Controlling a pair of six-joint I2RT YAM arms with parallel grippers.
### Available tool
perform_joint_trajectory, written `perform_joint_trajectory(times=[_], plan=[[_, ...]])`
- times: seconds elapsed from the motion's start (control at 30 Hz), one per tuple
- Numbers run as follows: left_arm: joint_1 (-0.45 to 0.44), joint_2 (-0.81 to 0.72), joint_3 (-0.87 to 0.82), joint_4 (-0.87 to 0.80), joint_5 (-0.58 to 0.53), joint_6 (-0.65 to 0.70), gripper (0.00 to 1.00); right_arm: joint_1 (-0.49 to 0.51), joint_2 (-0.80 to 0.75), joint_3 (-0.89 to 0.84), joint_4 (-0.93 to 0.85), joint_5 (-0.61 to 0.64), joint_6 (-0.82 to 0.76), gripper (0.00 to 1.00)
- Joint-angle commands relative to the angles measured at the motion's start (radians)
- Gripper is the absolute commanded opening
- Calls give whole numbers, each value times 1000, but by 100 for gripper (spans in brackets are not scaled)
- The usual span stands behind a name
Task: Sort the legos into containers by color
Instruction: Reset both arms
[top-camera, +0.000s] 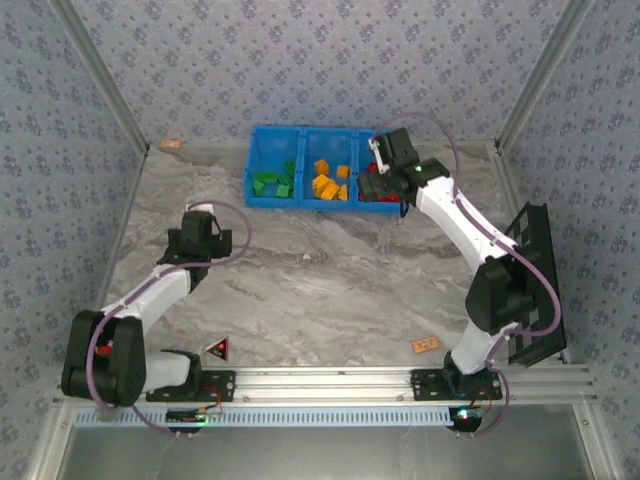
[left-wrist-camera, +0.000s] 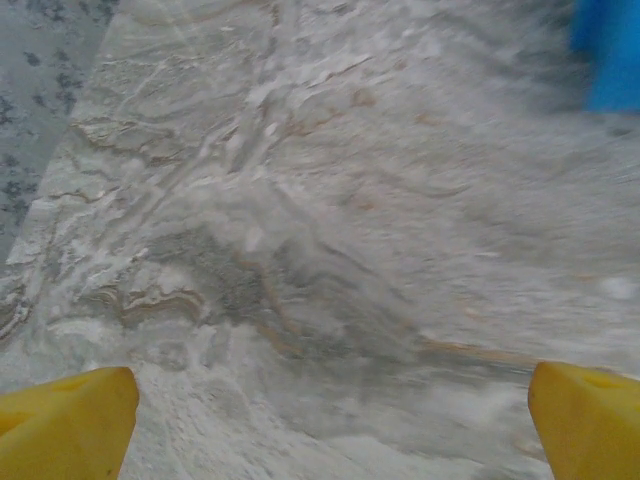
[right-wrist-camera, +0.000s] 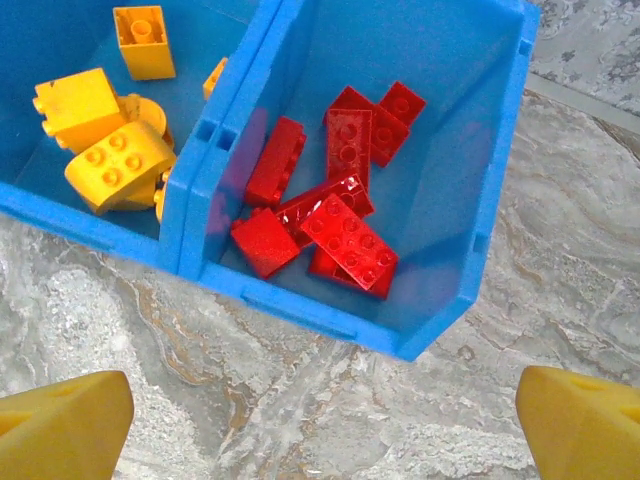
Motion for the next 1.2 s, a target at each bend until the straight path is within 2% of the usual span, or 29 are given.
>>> perform_joint_trajectory(times=[0.0,0.13,0.23,0.37,0.43,0.53,0.67,0.77,0.83,0.87,0.9,0.97,1.03,1.17], plan=[[35,86,-71,416,-12,141,100,-17,-133,-143,151,-56,-33,100],[63,173,-82,476,3,172,100,-74,-238,-303,252,-168,-20,100],[102,133,-111,490,73,146,100,-90,-298,-419,304,-193,-20,100],[110,62,-156,496,154,150,100,-109,-349,-505,320,-221,-27,100],[110,56,-143,473,181,122,100,-110,-381,-563,341,-209,-38,100],[110,73,-158,559,271,86,100,-112,-443,-659,400,-179,-47,100],[126,152,-125,566,291,72,100,-144,-548,-804,512,-144,-59,100],[160,192,-211,745,316,40,100,-186,-643,-940,623,-134,-60,100],[183,268,-287,979,322,12,100,-228,-718,-1061,755,-123,-46,100],[185,270,-288,991,323,9,100,-249,-741,-1112,818,-116,-36,100],[188,233,-268,889,334,8,100,-273,-757,-1157,880,-100,-16,100],[193,259,-245,886,371,19,100,-324,-761,-1211,958,-84,22,100],[197,240,-218,798,393,23,100,-363,-737,-1232,1002,-87,26,100],[209,253,-173,730,377,-2,100,-404,-660,-1239,1073,-94,6,100]])
